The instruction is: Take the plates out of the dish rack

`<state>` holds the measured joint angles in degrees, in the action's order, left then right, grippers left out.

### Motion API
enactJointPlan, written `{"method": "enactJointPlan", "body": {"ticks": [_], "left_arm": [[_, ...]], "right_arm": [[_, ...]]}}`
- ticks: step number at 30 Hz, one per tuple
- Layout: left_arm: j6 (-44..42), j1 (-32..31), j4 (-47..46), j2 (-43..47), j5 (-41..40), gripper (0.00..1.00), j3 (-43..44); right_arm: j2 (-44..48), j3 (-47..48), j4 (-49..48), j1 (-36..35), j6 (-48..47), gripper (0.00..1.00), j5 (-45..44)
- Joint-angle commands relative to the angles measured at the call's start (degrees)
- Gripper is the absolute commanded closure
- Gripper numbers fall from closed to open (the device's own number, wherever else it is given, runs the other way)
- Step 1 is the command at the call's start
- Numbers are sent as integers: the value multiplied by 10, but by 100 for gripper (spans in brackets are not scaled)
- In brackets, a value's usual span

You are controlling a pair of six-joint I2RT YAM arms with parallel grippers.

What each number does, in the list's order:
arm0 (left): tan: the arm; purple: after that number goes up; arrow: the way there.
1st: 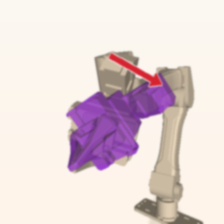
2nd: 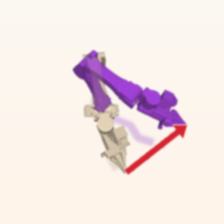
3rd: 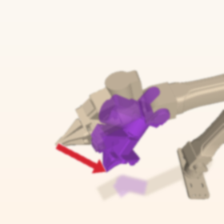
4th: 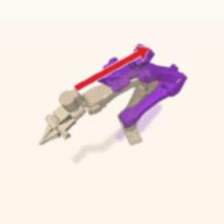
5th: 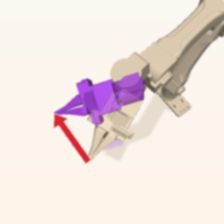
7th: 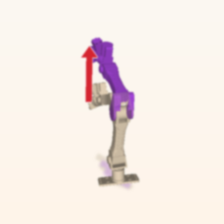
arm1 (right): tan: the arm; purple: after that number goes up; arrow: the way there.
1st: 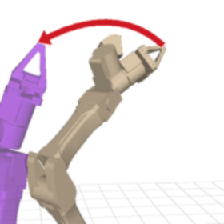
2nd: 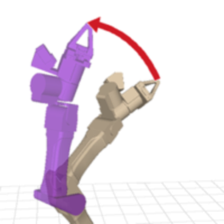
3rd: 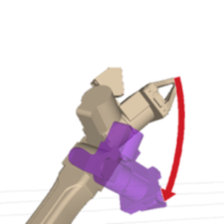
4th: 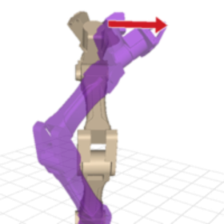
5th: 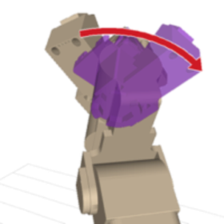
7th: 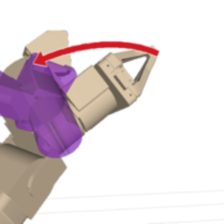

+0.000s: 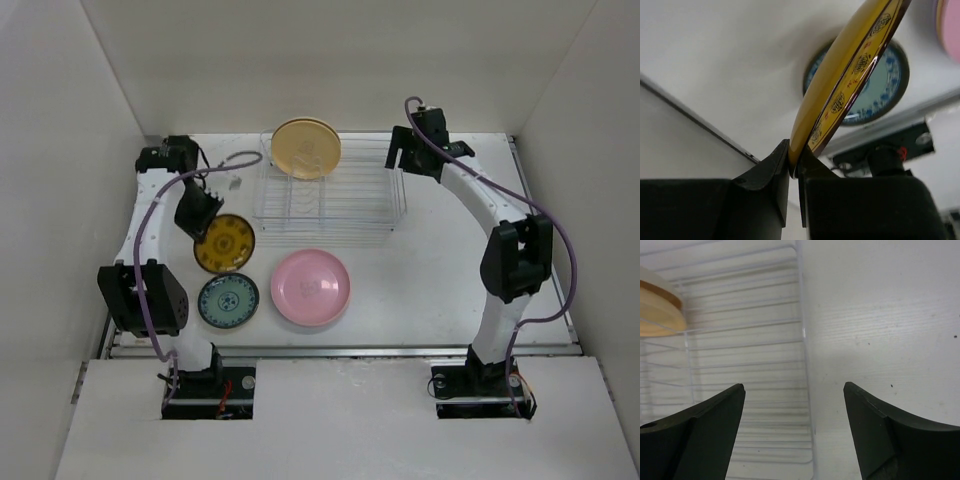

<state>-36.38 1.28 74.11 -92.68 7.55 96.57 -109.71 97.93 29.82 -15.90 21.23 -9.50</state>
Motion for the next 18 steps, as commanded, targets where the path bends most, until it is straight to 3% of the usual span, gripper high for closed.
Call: {"method": "enactJointPlan", "body": {"ticks": [1, 3, 11, 18], "left_arm": [[-118, -8, 173, 15, -18, 100, -93], [-134, -8, 173, 15, -26, 100, -129], [-143, -8, 173, -93, -32, 100, -129], [-149, -27, 173, -183, -44, 79, -157]], "right_arm": [[35, 50, -19, -29, -27, 14, -2], [25, 70, -19, -37, -27, 14, 5], [-24, 138, -37, -62, -60, 14, 86], [-85, 226, -61, -88, -118, 14, 135]]}}
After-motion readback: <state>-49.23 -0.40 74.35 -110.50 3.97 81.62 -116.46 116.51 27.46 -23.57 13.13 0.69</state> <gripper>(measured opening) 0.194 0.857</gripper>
